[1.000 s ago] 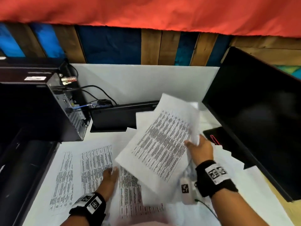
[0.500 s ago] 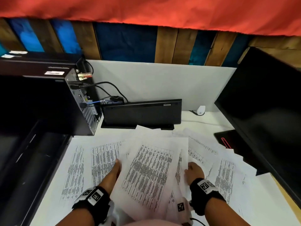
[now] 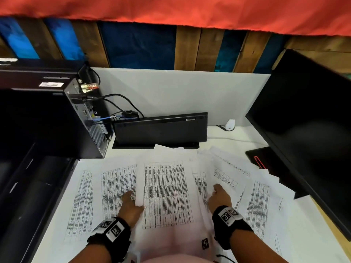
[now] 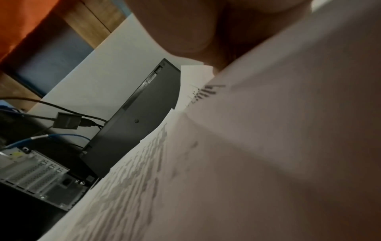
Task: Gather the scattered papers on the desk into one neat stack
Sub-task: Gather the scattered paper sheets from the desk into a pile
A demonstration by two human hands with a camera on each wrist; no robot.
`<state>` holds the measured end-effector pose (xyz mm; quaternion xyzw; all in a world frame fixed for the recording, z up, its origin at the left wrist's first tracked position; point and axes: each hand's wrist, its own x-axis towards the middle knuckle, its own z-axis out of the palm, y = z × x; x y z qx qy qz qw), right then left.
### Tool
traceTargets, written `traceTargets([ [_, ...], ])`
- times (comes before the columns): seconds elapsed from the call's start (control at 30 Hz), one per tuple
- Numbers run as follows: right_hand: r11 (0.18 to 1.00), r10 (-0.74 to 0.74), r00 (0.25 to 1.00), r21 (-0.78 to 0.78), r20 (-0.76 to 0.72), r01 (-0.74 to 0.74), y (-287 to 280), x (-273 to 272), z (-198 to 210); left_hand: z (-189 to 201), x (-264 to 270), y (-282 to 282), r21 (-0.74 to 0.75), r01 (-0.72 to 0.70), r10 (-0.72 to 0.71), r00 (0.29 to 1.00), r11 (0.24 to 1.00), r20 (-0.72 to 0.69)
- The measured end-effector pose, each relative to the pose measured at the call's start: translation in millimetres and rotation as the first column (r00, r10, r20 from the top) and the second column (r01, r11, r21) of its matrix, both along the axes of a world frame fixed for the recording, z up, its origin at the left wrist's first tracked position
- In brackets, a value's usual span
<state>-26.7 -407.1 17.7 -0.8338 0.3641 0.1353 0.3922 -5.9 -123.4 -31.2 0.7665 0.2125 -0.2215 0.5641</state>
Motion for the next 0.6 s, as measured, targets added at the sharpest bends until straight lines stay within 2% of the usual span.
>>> traceTargets([
  [0.07,0.999,0.009,1.000,-0.047,0.014,-0.008,-8.1,1.9,2.0,3.9,-0.4,-1.0,0.008,0.091,-0.091,0.996,0.996,0.005],
  [0.23,0.983,0.182,0.983,-0.014,0.017,-0.181,2.5,3.5,-6.6,6.7,-1.7,-11.4,-0.096,0.087,-0.085,0.996,0.992,0.026],
  [0.37,0.958,0.286,0.958,0.019,0.035,-0.287,19.3,3.7,-18.7,3.6,-1.9,-13.0,-0.044,0.152,-0.150,0.988,0.987,0.039],
  [0.43,0.987,0.153,0.984,0.036,0.092,-0.157,7.2,5.6,-16.1,0.8,-1.6,-11.7,-0.004,0.150,-0.150,0.988,0.989,0.027],
  [0.5,0.995,-0.092,0.986,0.043,0.142,0.087,-24.7,3.5,-9.7,-1.1,-0.8,-11.8,0.017,0.149,-0.149,0.988,0.989,0.030],
  [0.57,0.940,-0.301,0.949,-0.134,0.098,0.312,-68.1,-6.1,-1.4,-1.2,-0.8,-12.9,0.023,0.150,-0.151,0.988,0.988,0.033],
  [0.6,0.877,-0.408,0.911,-0.252,0.062,0.410,-91.2,-15.2,0.6,-2.0,-1.2,-13.0,0.021,0.150,-0.151,0.988,0.988,0.032],
])
